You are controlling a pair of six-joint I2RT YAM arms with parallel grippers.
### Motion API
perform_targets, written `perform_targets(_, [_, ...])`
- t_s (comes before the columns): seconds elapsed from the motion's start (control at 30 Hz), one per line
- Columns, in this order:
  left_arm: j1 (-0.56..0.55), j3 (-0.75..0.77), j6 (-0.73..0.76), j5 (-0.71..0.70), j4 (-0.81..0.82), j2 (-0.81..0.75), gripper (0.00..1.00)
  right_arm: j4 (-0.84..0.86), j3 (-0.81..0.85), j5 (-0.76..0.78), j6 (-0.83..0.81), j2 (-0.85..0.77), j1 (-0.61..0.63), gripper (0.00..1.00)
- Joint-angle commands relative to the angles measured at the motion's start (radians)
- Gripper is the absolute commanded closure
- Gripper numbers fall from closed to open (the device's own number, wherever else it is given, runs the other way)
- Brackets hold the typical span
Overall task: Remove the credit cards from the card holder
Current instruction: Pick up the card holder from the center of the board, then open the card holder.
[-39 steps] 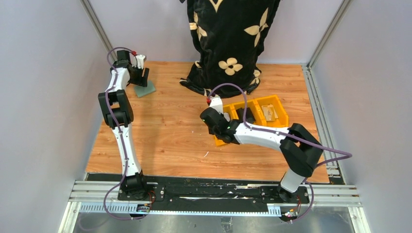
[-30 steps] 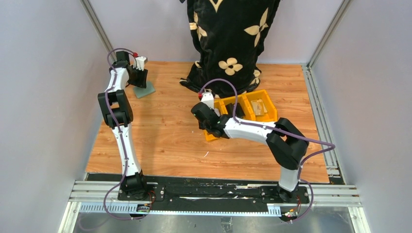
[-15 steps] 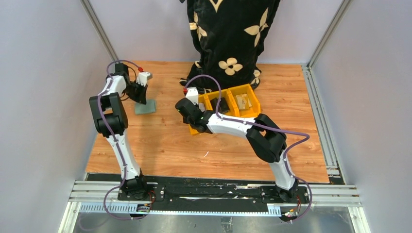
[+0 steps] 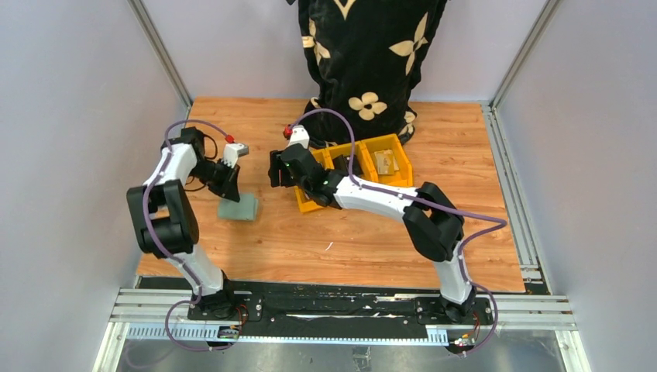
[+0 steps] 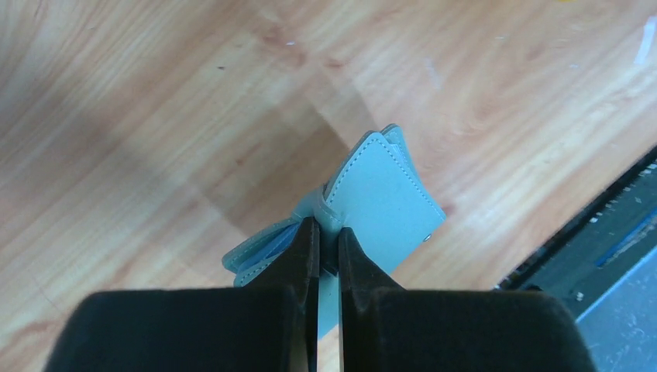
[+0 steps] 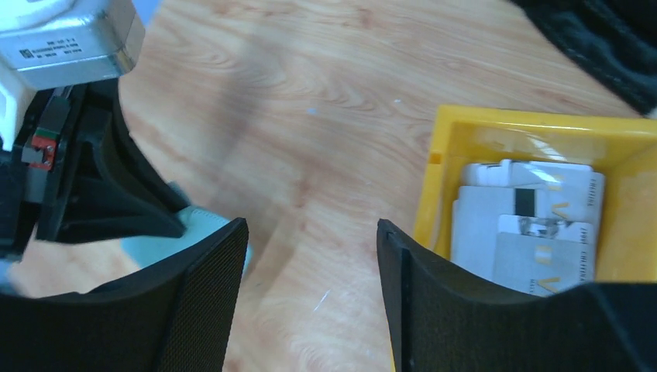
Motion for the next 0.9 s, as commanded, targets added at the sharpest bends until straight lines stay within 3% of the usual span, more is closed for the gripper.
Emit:
perform_targets(0.0, [-0.024,-0.03,0.042,0.121,-0.115,-0.179,1.0,0.086,-0.093,-0.254,-0.027,-0.166,-0.036,0.34])
perform_targets(0.23, [-0.132,-0.083,0.006,0.271,-0.14,-0.474,1.0,0.19,-0.398,-0.518,0.082,-0.417,-0.052,0.28])
perform_targets(0.43, [-0.239,-0.059,-0.032,0.343,-0.138,-0.627,1.0,0.29,-0.542,-0.671,0.187,-0.526,-0.053,0.26])
perform_targets(0.87, [-0.322,-0.053,0.076,0.457,-0.136,-0.931,1.0,0.36,-0.637,-0.81,0.245,-0.695,-0.053,0.41])
